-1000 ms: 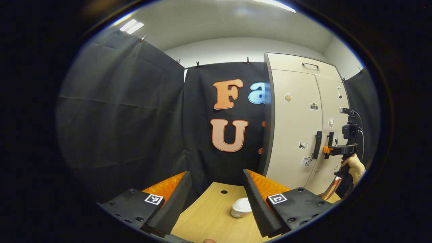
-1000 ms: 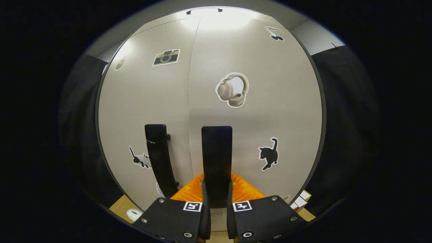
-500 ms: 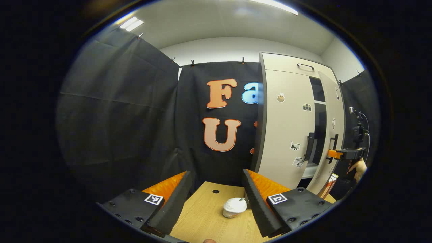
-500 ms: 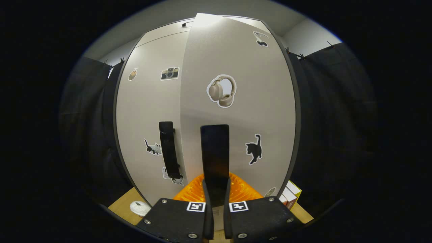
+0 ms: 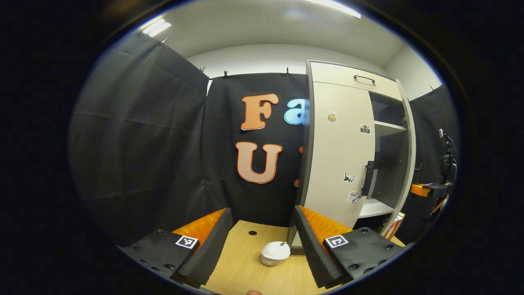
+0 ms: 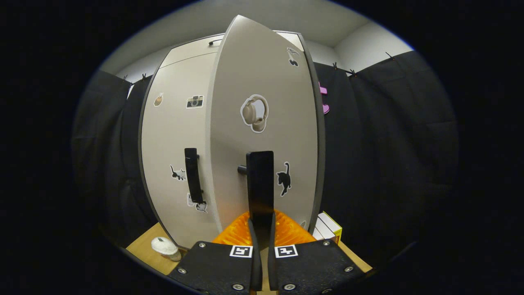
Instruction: Open the right door of the double-door shoe cabinet with the right hand, and open the left door with the left hand.
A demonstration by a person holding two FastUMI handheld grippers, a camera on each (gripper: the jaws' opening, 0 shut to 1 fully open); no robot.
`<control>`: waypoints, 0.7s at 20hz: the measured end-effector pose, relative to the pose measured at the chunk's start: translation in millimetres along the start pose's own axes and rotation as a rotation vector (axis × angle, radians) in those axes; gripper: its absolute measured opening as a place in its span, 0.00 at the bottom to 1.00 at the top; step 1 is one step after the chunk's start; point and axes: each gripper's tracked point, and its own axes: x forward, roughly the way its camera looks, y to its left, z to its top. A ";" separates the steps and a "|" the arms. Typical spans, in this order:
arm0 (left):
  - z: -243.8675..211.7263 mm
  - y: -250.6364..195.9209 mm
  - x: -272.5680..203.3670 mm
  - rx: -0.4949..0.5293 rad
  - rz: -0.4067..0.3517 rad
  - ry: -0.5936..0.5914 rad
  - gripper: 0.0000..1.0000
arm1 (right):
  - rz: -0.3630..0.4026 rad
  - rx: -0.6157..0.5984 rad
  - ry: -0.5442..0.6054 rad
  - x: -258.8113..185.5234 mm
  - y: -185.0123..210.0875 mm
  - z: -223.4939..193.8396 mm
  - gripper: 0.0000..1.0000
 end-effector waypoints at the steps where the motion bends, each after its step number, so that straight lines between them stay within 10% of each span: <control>1: 1.1 -5.9 3.3 -0.002 -0.008 -0.003 0.96 | -0.009 0.004 -0.003 -1.0 -2.7 0.5 0.05; 14: -7.5 -94.2 28.2 -0.009 -0.101 0.019 0.96 | -0.131 0.009 0.020 -14.5 -48.1 -1.1 0.00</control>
